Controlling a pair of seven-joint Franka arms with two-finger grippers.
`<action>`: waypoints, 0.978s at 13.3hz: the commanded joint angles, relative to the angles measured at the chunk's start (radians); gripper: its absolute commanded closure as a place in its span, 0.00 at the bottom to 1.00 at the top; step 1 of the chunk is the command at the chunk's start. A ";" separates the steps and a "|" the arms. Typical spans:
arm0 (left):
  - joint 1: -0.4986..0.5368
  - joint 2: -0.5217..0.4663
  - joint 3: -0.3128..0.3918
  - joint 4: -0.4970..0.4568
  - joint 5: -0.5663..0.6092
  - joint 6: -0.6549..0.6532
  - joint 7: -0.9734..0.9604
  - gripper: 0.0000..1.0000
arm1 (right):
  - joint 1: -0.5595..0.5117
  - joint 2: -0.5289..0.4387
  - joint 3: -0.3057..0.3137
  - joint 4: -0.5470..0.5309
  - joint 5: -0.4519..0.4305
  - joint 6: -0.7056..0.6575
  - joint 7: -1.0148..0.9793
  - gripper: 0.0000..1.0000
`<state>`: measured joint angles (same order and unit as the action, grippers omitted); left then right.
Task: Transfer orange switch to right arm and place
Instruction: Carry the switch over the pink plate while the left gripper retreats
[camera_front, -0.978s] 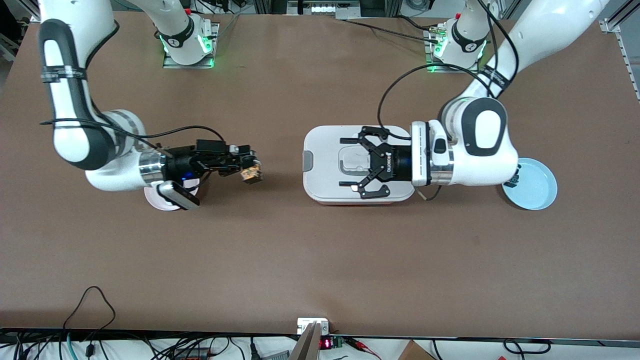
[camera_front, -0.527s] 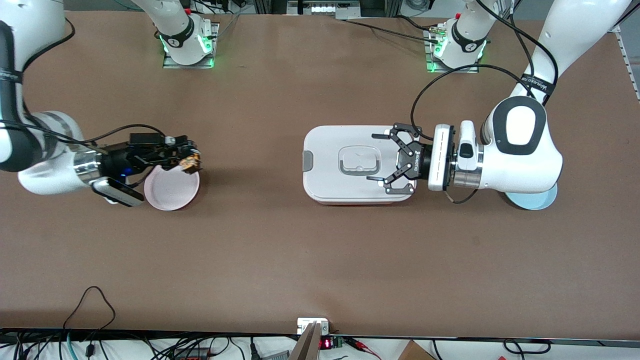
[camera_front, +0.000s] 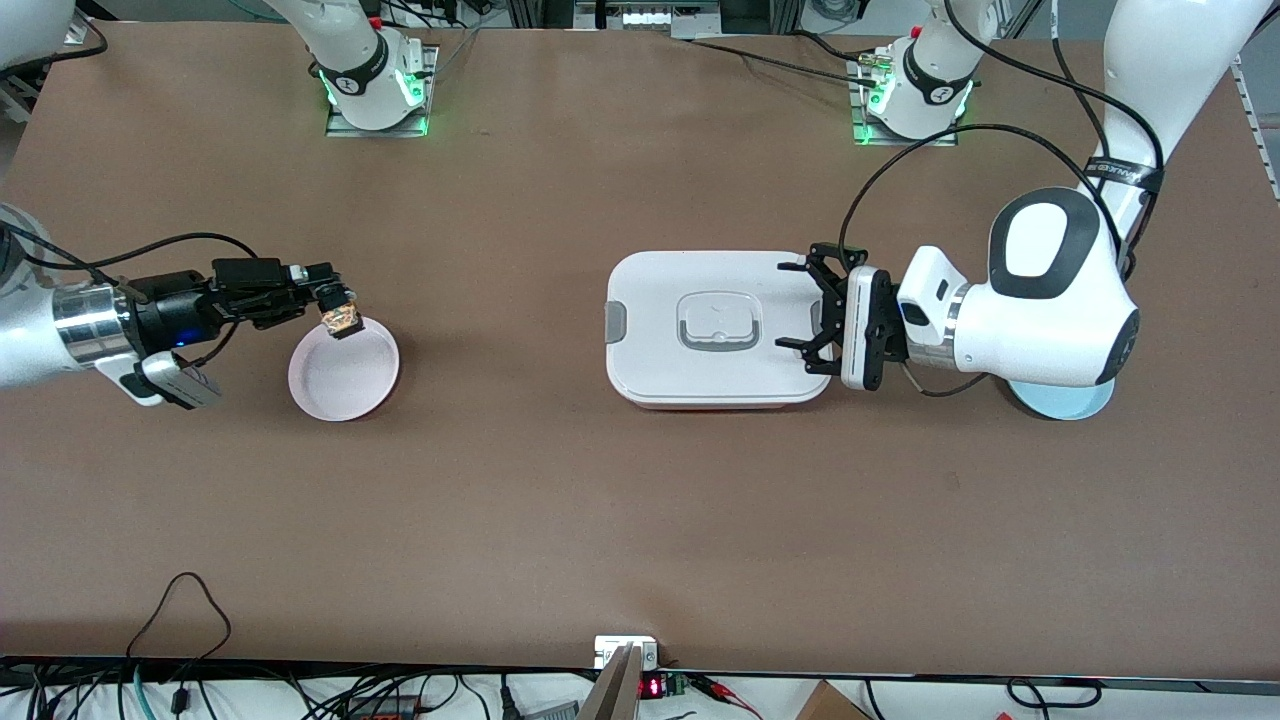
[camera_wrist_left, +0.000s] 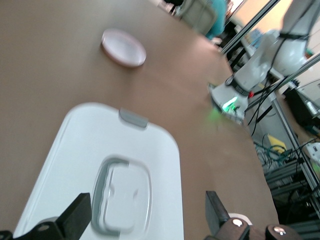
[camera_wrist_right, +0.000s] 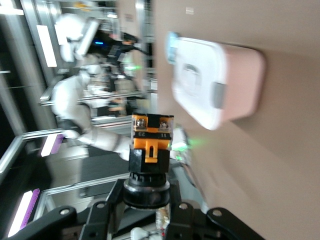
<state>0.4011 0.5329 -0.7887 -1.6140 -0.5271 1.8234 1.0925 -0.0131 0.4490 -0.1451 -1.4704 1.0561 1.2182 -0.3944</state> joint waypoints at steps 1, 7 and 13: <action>-0.001 -0.021 -0.010 0.005 0.143 -0.038 -0.182 0.00 | 0.059 -0.053 0.015 0.120 -0.280 0.050 0.176 1.00; -0.007 -0.024 -0.015 0.111 0.447 -0.297 -0.567 0.00 | 0.261 -0.177 0.013 0.070 -0.831 0.265 0.321 1.00; -0.039 -0.119 -0.017 0.212 0.705 -0.487 -0.989 0.00 | 0.295 -0.233 0.015 -0.184 -1.024 0.545 0.338 1.00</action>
<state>0.3887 0.4411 -0.8043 -1.4452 0.0966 1.3971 0.2305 0.2686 0.2695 -0.1292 -1.5408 0.0793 1.6752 -0.0759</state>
